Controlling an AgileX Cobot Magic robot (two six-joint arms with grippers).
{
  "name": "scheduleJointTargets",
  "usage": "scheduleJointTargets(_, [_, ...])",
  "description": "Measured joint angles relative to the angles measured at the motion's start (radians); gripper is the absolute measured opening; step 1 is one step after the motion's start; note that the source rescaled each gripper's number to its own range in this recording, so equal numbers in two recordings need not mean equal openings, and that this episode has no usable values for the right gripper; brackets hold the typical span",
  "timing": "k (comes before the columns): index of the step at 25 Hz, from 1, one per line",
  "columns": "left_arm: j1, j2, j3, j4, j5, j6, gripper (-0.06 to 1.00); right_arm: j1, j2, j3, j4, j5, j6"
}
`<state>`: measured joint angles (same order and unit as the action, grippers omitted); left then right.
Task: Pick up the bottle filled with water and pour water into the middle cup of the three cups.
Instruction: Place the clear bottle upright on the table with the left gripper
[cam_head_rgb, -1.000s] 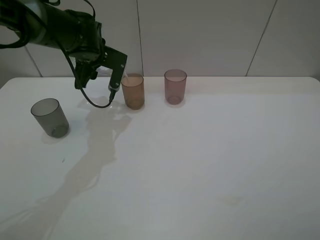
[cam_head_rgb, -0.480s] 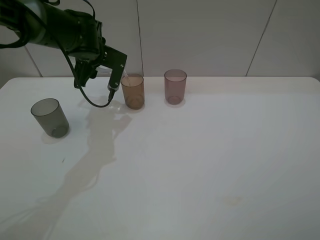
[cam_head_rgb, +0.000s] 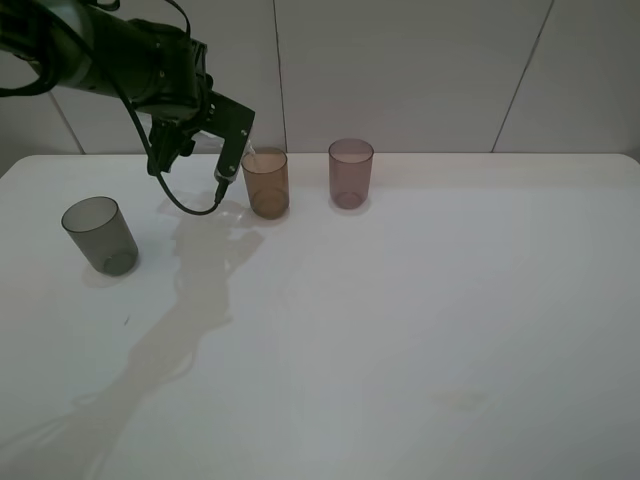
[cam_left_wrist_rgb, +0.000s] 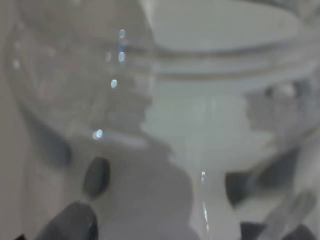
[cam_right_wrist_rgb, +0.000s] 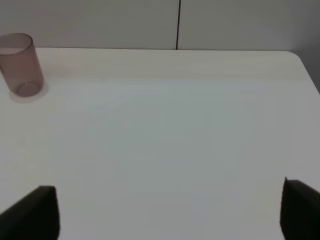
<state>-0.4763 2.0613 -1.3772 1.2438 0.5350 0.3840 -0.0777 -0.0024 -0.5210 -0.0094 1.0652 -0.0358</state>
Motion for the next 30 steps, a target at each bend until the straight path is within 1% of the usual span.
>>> scheduleJointTargets(15, [0.000, 0.000, 0.000, 0.002, 0.002, 0.094, 0.01, 0.000, 0.000, 0.000, 0.000, 0.000, 0.000])
scheduleJointTargets(19, [0.000, 0.000, 0.000, 0.004, 0.016, 0.118, 0.01, 0.000, 0.000, 0.000, 0.000, 0.000, 0.000])
scheduleJointTargets(25, [0.000, 0.000, 0.000, 0.055, 0.042, 0.125, 0.01, 0.000, 0.000, 0.000, 0.000, 0.000, 0.000])
scheduleJointTargets(30, [0.000, 0.000, 0.000, 0.065, 0.044, 0.125, 0.01, 0.000, 0.000, 0.000, 0.000, 0.000, 0.000])
